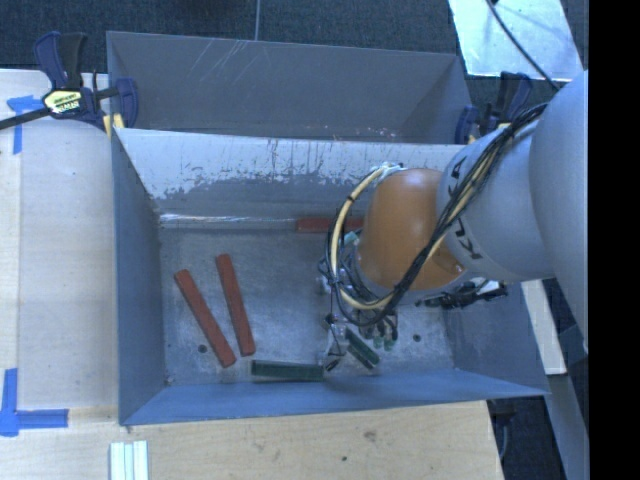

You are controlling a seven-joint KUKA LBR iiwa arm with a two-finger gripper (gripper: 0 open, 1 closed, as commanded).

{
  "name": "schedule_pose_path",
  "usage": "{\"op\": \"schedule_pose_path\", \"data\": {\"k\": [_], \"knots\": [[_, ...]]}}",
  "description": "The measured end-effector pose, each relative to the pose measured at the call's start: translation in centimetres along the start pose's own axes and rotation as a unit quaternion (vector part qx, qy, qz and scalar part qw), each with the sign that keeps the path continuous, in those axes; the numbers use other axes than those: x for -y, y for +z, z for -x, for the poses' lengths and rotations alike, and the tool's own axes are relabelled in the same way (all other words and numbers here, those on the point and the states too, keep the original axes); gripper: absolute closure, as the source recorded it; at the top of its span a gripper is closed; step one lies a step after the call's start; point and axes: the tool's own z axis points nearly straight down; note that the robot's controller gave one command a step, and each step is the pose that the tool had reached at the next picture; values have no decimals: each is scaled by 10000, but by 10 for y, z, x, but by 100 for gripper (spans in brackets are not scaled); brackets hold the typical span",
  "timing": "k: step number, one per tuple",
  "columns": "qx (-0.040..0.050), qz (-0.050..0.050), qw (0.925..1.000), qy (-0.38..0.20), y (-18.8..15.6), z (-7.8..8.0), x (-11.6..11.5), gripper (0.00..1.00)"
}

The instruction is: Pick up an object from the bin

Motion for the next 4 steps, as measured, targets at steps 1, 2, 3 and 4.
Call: {"op": "schedule_pose_path", "data": {"k": [1,2,3,4], "knots": [[33,-14,9981,620,-21,34,81,0],[-23,-1,9988,487,2,-12,71,0],[15,2,9988,487,0,-8,71,100],[57,2,9973,729,-199,7,106,100]]}}
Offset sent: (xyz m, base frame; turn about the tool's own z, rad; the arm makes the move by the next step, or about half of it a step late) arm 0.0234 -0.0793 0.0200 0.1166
